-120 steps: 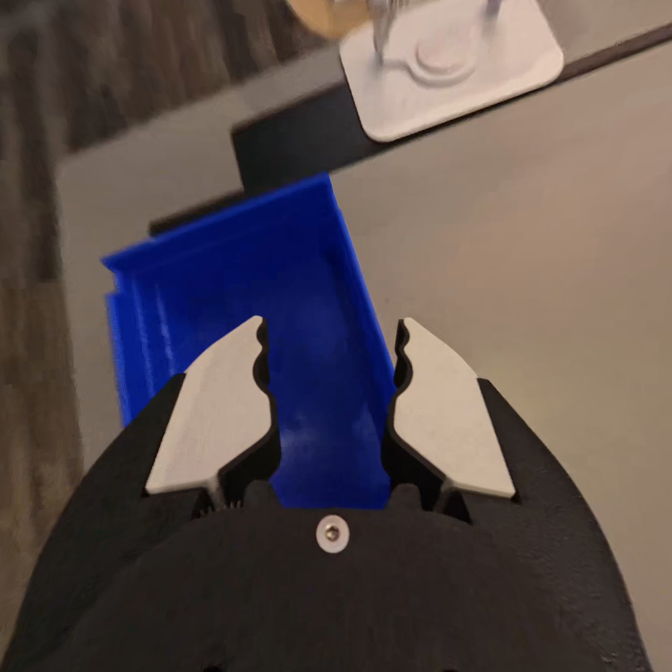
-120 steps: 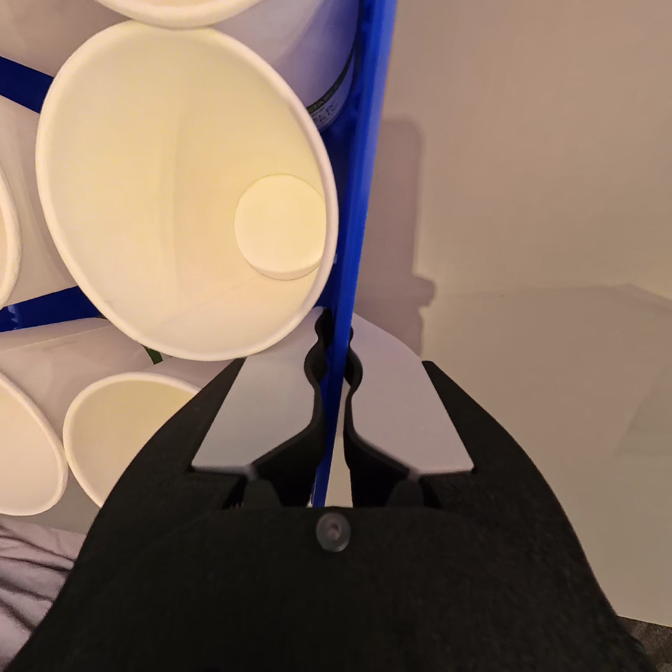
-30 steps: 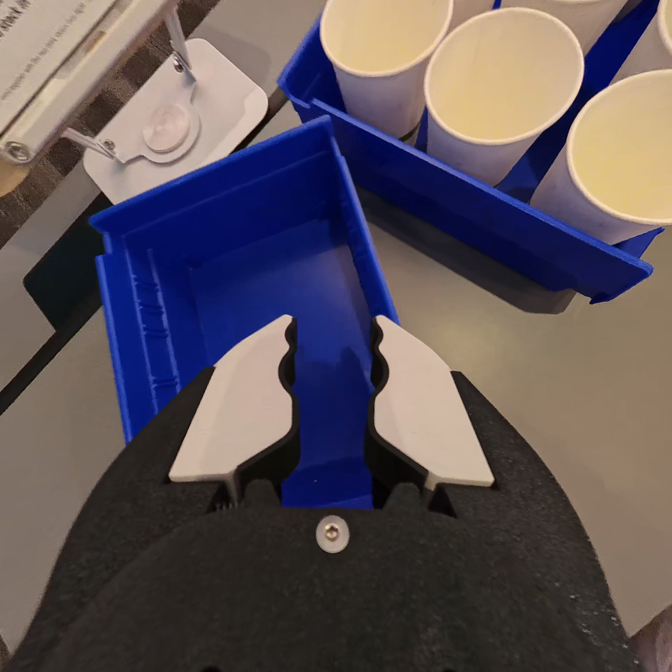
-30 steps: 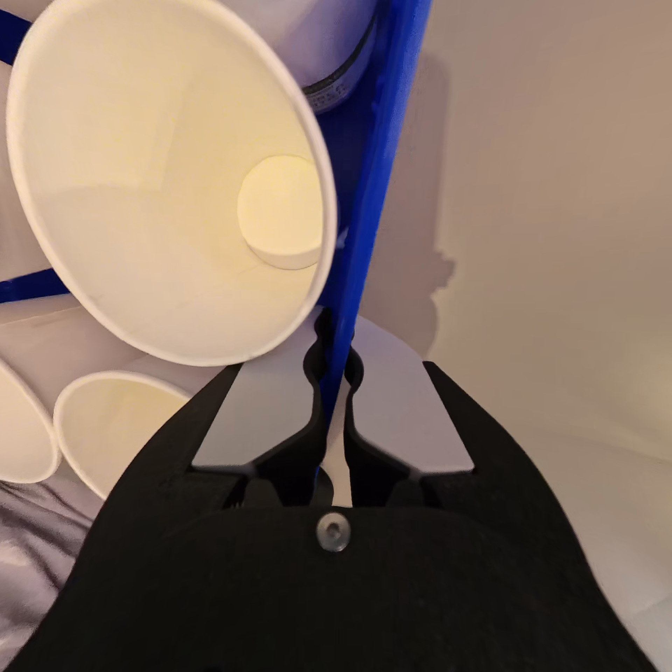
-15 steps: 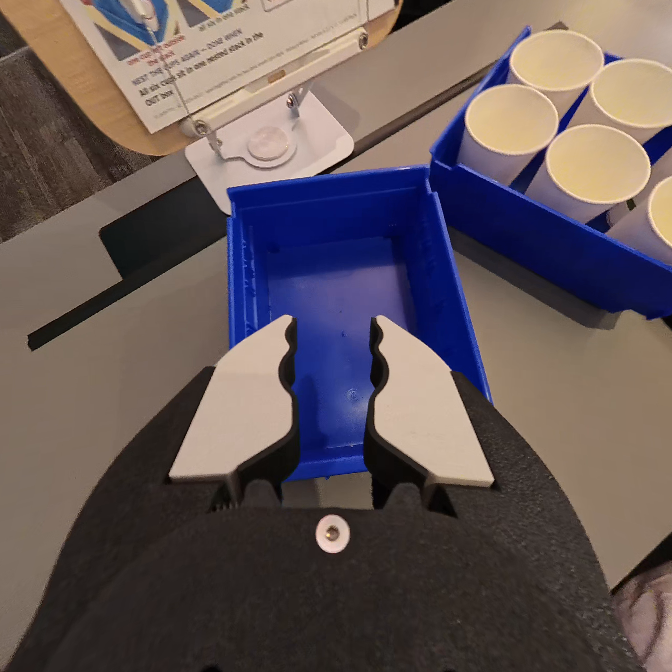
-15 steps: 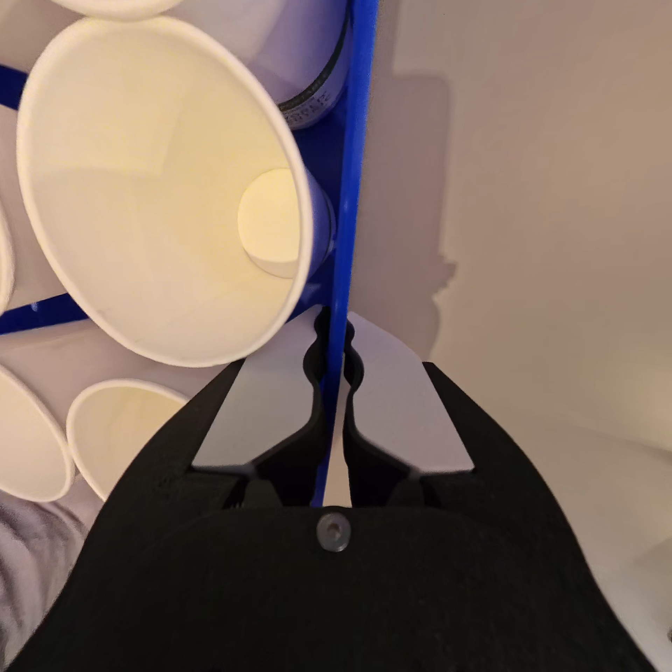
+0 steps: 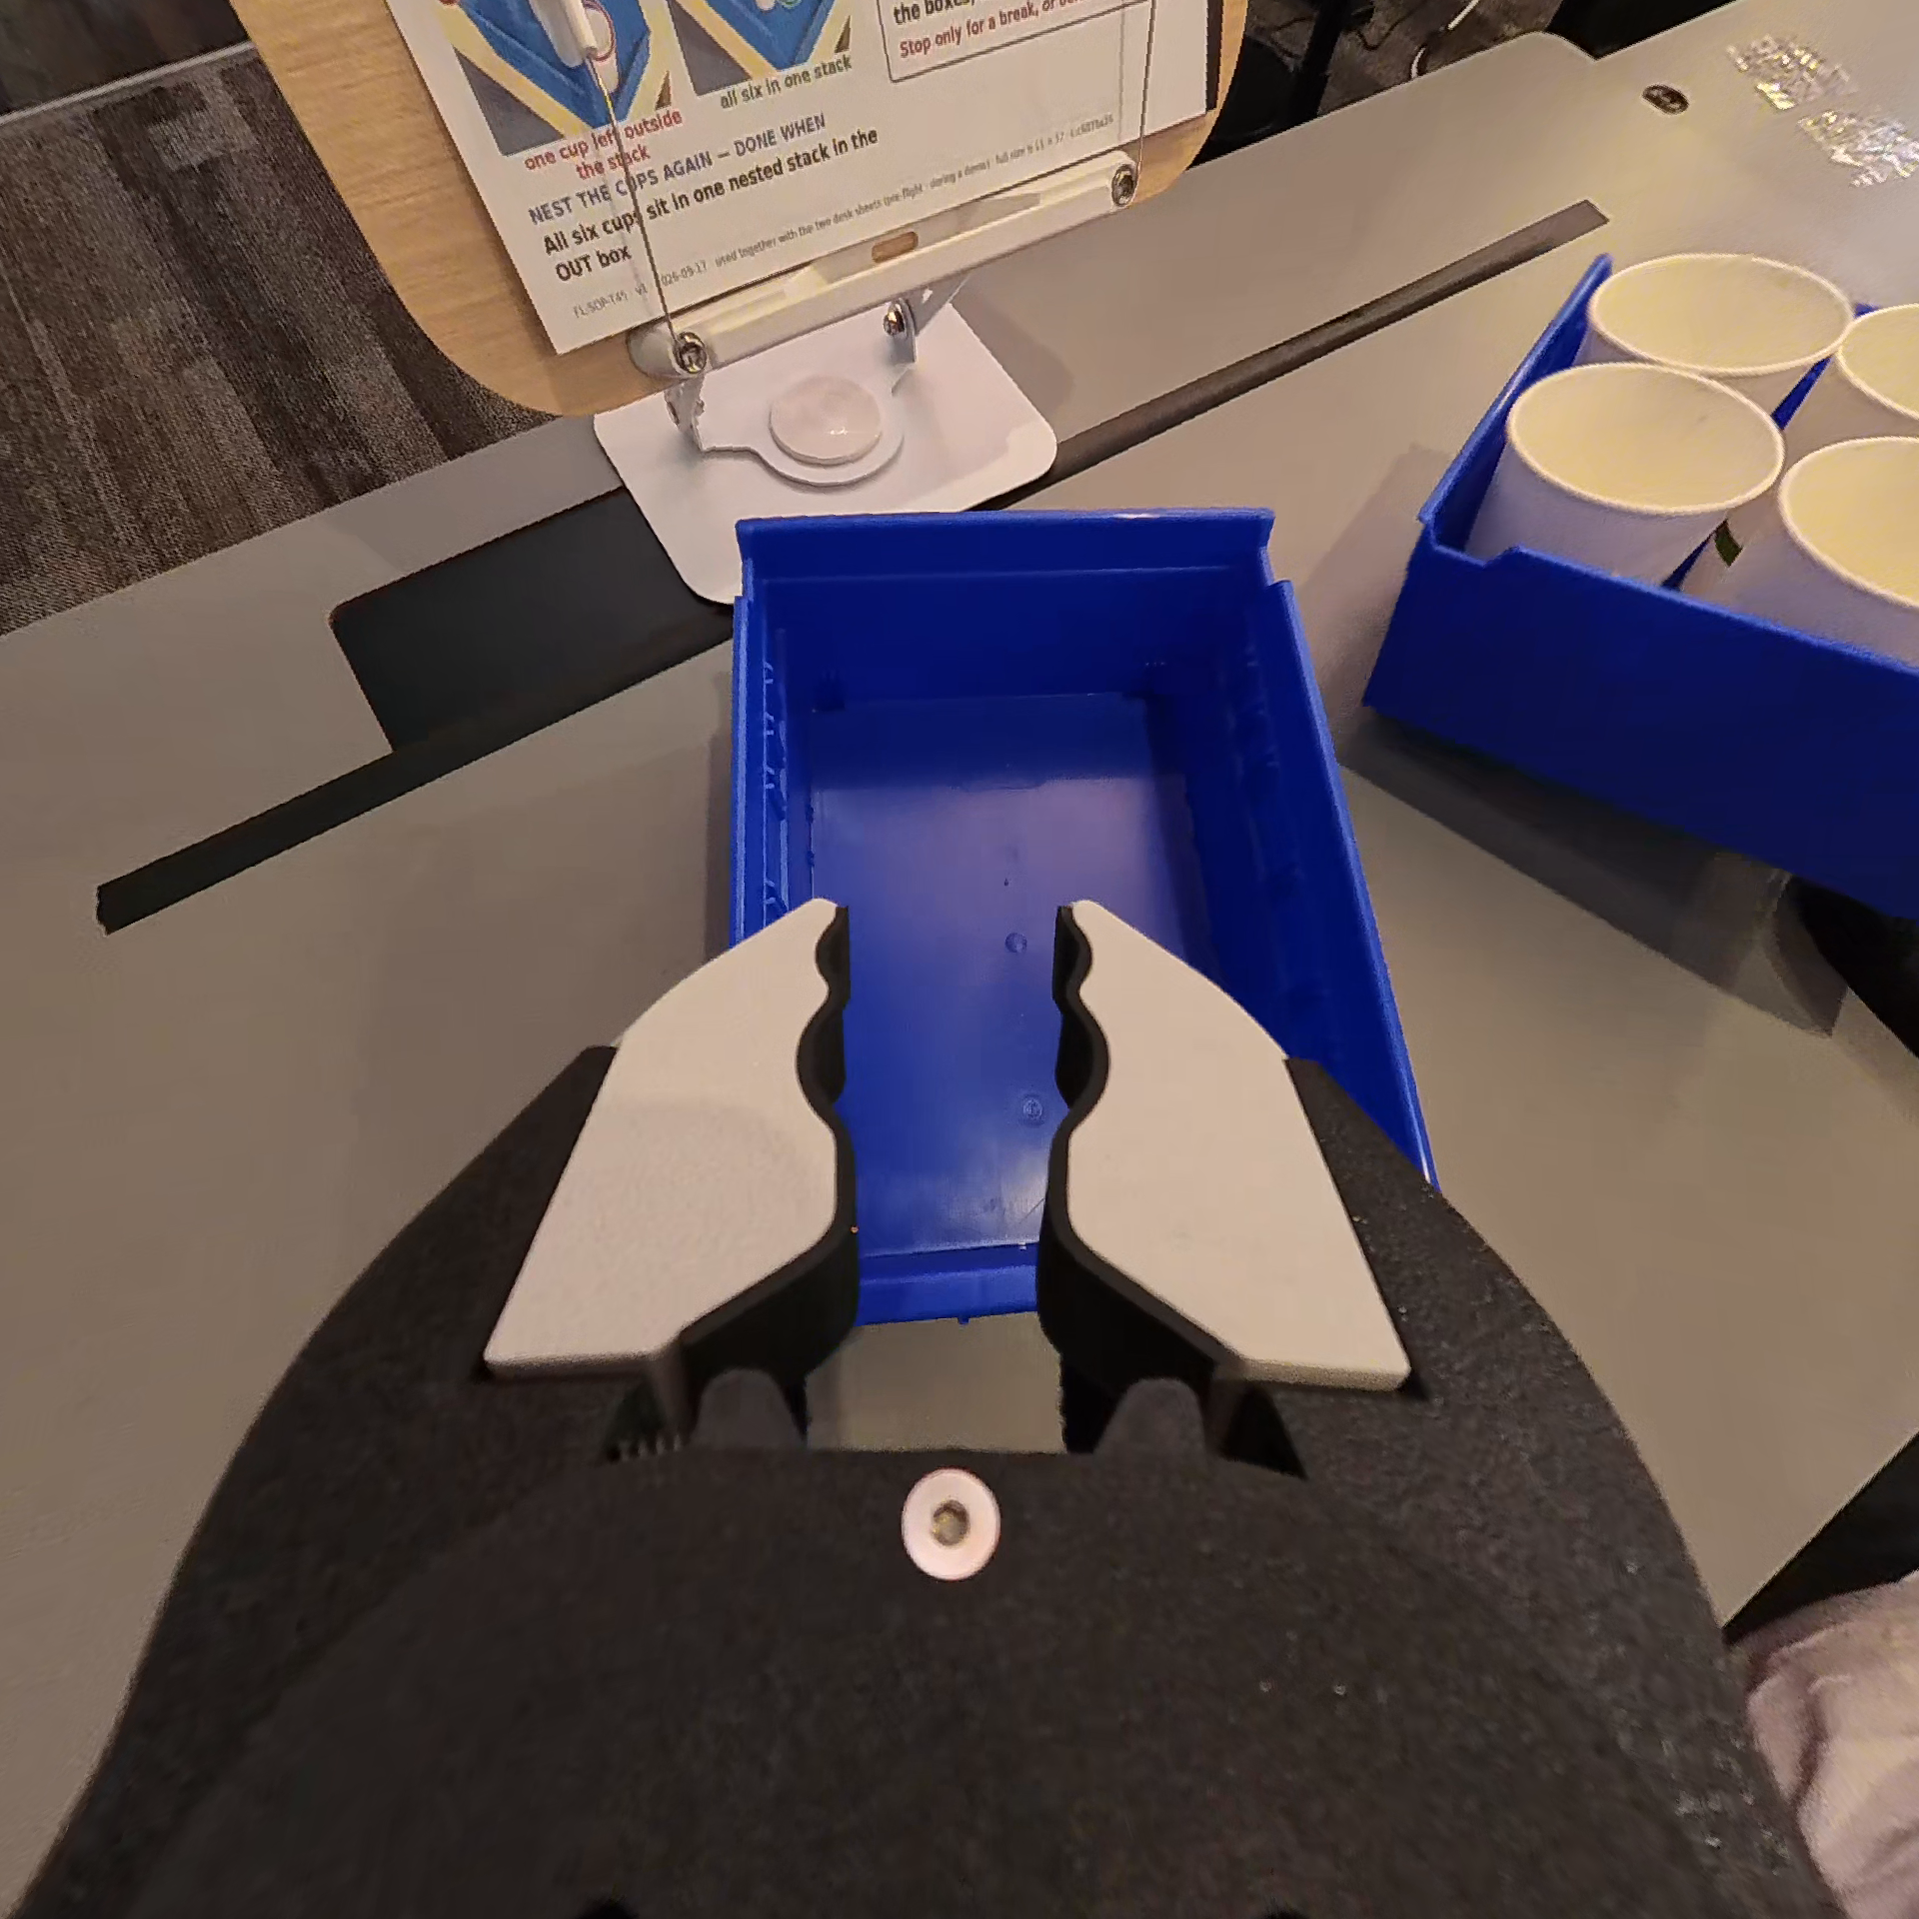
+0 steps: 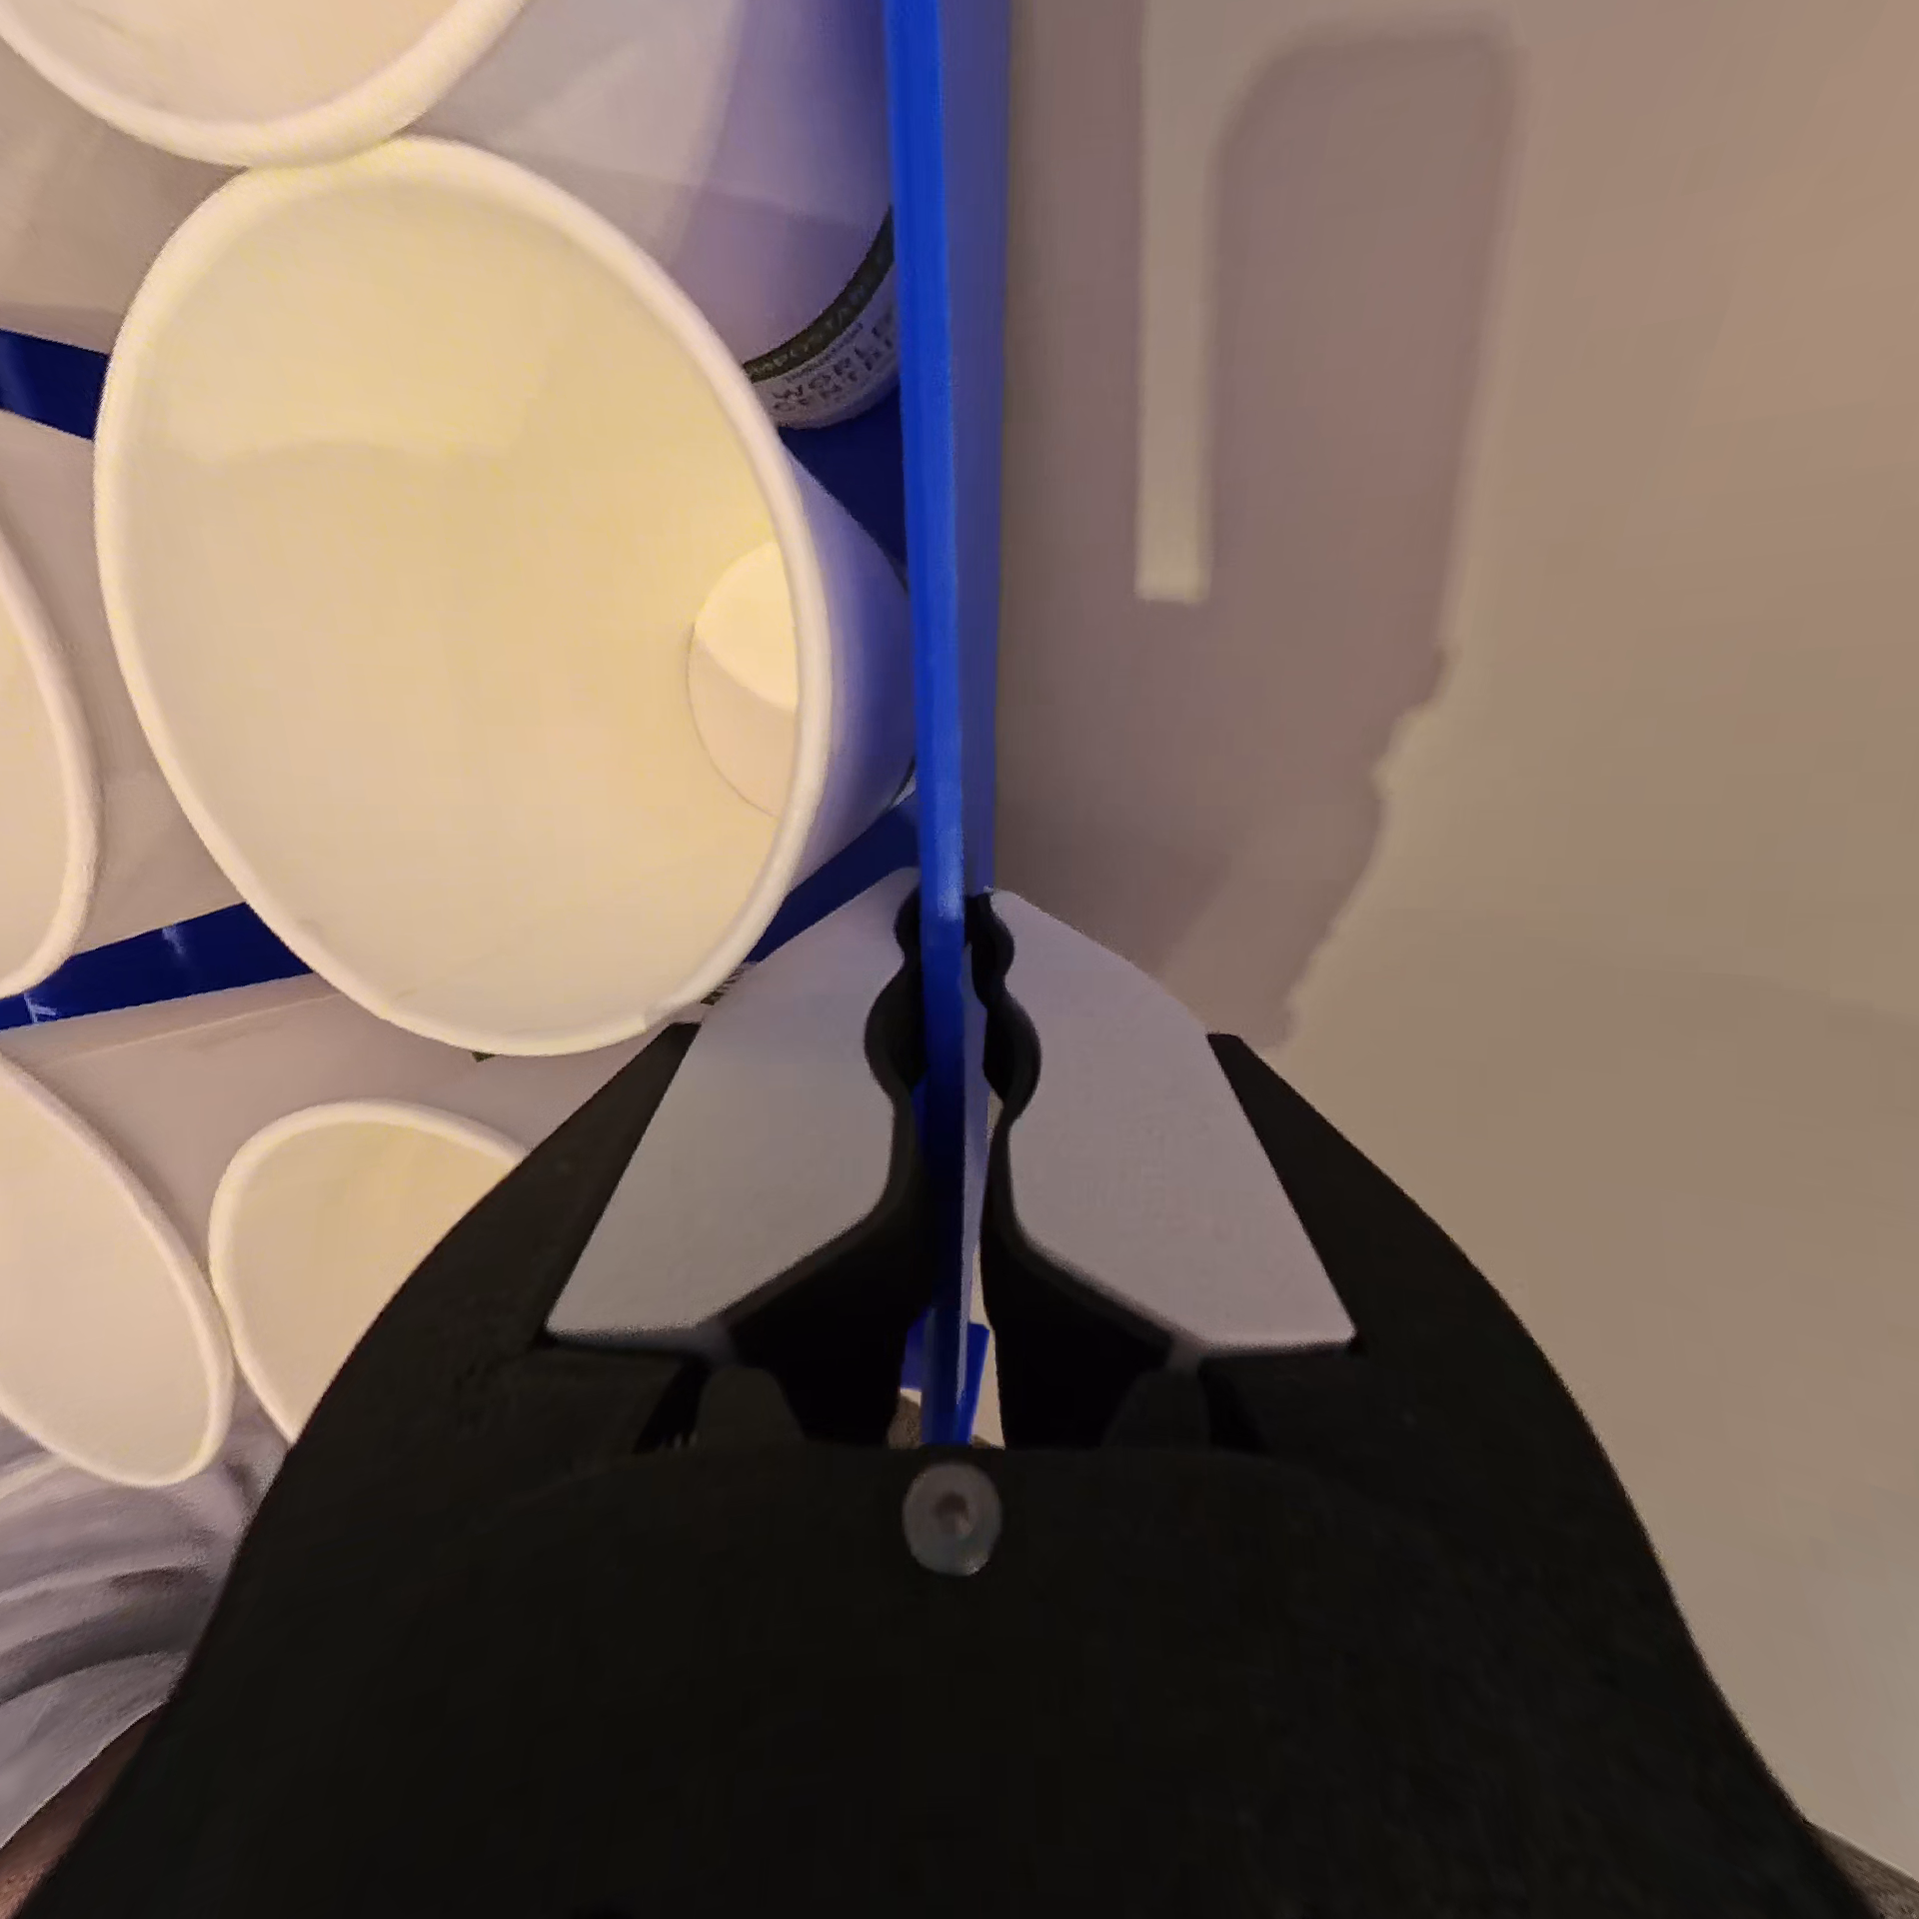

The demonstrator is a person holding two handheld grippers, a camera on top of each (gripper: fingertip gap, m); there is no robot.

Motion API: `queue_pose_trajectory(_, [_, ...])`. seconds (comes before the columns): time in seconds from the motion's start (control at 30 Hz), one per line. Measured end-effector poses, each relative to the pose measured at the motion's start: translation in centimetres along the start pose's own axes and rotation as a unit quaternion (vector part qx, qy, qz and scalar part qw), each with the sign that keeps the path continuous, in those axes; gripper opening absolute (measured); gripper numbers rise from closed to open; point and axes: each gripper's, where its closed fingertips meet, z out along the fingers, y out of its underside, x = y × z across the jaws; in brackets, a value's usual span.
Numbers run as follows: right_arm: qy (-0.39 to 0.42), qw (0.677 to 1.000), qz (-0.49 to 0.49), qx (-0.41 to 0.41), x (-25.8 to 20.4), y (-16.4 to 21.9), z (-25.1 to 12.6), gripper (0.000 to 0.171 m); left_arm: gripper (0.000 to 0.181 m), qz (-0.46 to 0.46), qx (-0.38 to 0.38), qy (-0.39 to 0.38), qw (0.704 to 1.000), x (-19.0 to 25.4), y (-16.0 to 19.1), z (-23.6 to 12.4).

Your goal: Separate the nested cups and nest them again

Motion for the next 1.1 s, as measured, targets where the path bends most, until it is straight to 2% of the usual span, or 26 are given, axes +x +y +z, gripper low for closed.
queue_pose_trajectory(0.13, [-0.005,1.000,0.000,-0.007,-1.1,0.3,-2.4,0.006,0.037,-0.005,0.003,-0.007,1.000,-0.5,0.1,-0.7])
queue_pose_trajectory(0.27, [0.004,1.000,-0.009,-0.005,-3.3,-0.4,-6.1,0.006,0.037,-0.031,-0.008,-0.081,0.996,-3.7,1.1,-2.6])
queue_pose_trajectory(0.4, [0.024,0.999,-0.035,-0.001,-7.3,-2.9,-9.6,0.005,0.037,-0.072,0.013,-0.120,0.990,-6.4,2.0,-5.9])
queue_pose_trajectory(0.53, [0.030,0.997,-0.074,-0.005,-13.1,-6.7,-10.6,0.005,0.037,-0.122,0.034,-0.150,0.981,-9.0,3.7,-9.3])
queue_pose_trajectory(0.67, [0.011,0.991,-0.134,-0.023,-20.6,-11.0,-8.7,0.005,0.037,-0.154,0.058,-0.174,0.971,-10.7,4.9,-12.1])
queue_pose_trajectory(0.87, [-0.037,0.969,-0.238,-0.063,-33.8,-17.0,-2.5,0.005,0.037,-0.173,0.092,-0.201,0.960,-11.3,6.1,-15.8])
queue_pose_trajectory(0.97, [-0.059,0.953,-0.286,-0.083,-40.2,-19.3,1.0,0.005,0.045,-0.199,0.091,-0.268,0.938,-12.3,8.5,-19.3])
queue_pose_trajectory(1.1, [-0.081,0.931,-0.338,-0.110,-47.5,-21.5,5.6,0.005,0.046,-0.237,0.168,-0.293,0.911,-12.6,10.2,-24.2])
